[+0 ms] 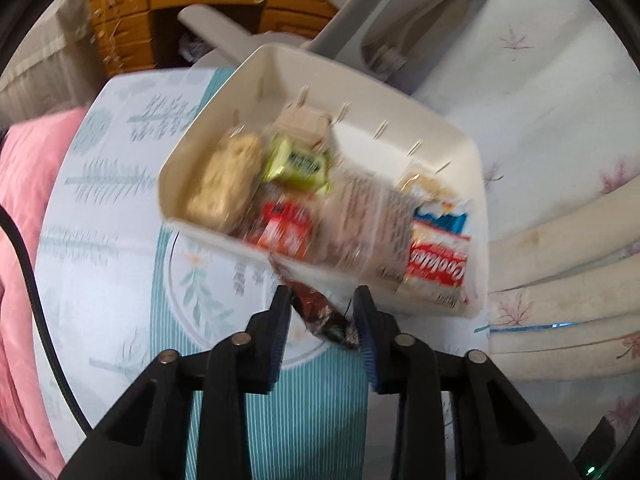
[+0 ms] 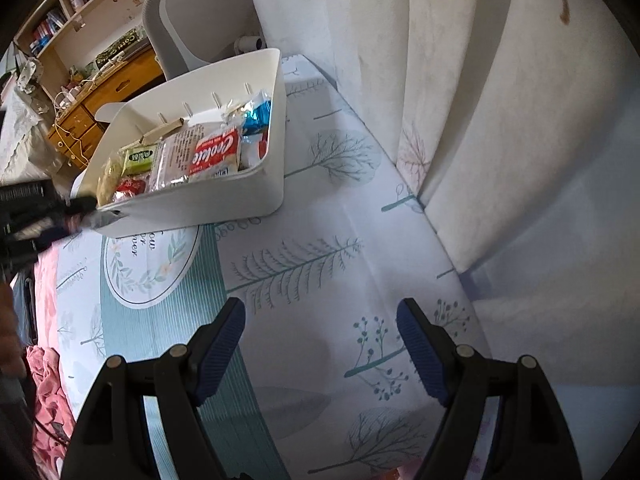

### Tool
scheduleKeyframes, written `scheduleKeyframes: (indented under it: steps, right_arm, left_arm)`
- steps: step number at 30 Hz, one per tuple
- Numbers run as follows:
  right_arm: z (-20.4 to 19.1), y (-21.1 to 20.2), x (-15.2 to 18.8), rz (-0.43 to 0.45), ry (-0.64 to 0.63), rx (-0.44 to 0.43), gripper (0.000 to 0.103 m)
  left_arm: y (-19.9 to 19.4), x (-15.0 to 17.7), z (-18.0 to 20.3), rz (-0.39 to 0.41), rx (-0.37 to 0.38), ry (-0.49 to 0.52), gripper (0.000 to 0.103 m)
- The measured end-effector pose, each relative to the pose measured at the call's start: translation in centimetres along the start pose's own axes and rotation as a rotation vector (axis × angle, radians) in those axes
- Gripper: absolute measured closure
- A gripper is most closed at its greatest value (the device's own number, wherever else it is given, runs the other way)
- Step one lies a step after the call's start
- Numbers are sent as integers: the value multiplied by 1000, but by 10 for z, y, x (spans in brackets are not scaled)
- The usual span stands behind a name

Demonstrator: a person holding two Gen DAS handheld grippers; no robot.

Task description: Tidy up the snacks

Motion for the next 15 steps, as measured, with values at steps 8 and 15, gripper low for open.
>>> scheduleKeyframes:
  steps: [8, 15]
  right_arm:
    - [6, 5, 18, -16, 75, 58, 24]
    - [-4, 11, 26, -21, 100, 61, 24]
  left_arm:
    - [15, -38, 11, 29, 66, 61, 79]
    - [28, -47, 13, 19, 98, 99, 87]
Point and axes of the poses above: each gripper's, at about its wrist camera, not at the fingertips, and y roughly the way its jaws point, z to its right, x to its underside, the point moved 9 cm from there along y, roughly the way its jaws point, and after that the axes turned 8 degrees about -x, right-handed, at the moved point
